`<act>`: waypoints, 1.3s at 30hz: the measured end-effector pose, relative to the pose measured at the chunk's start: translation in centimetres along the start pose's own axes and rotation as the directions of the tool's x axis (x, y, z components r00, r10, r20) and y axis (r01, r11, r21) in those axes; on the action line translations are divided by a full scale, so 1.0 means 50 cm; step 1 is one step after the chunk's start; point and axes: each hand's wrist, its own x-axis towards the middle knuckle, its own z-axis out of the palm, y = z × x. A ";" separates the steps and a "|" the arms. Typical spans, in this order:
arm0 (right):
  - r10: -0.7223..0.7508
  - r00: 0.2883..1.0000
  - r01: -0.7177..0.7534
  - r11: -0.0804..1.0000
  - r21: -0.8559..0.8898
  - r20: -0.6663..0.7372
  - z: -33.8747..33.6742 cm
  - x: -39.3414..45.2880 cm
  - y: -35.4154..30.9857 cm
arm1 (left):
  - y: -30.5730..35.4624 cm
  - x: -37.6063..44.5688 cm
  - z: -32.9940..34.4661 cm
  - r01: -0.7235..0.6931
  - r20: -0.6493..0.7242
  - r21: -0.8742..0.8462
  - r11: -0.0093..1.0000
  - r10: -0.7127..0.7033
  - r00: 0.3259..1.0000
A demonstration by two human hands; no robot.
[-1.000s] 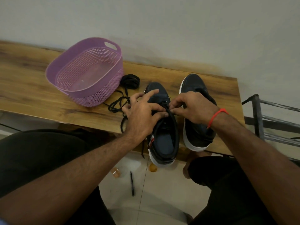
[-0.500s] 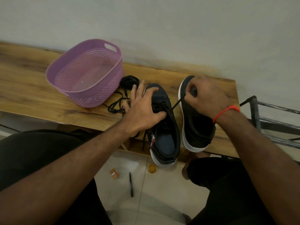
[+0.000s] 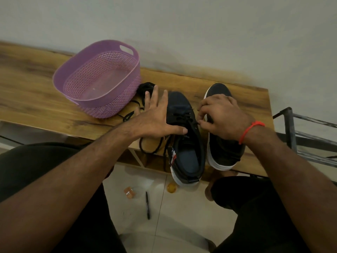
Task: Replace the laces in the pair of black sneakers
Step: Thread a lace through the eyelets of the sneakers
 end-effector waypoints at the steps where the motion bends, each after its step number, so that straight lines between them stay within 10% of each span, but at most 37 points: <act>1: 0.022 1.000 -0.022 0.999 -0.044 -0.013 -0.003 -0.001 0.009 | -0.001 -0.002 -0.003 0.003 0.012 -0.003 1.000 -0.003 1.000; 6: 0.330 0.935 -0.339 0.938 -0.064 -0.128 -0.040 -0.010 0.081 | -0.009 -0.001 -0.012 -0.011 0.032 -0.013 1.000 0.011 0.999; 16: -0.039 0.999 0.039 0.997 -0.062 -0.001 0.010 0.000 -0.006 | -0.017 -0.004 -0.017 -0.003 0.071 -0.027 1.000 0.005 0.997; 22: 0.405 0.900 -0.415 0.909 -0.038 -0.163 -0.043 -0.003 0.093 | -0.016 -0.002 -0.017 -0.007 0.068 -0.019 1.000 0.008 0.998; 29: -0.056 0.998 0.057 0.998 -0.023 0.039 0.008 -0.005 -0.019 | -0.015 -0.002 -0.013 0.015 0.075 -0.022 1.000 -0.013 0.997; 36: 0.297 0.953 -0.302 0.949 -0.094 -0.062 -0.041 -0.009 0.072 | -0.015 -0.005 -0.019 0.009 0.074 -0.055 0.998 -0.005 0.997; 39: 0.196 0.978 -0.199 0.979 -0.039 -0.065 -0.034 -0.015 0.058 | -0.013 -0.003 -0.015 0.005 0.081 -0.048 0.999 -0.001 0.997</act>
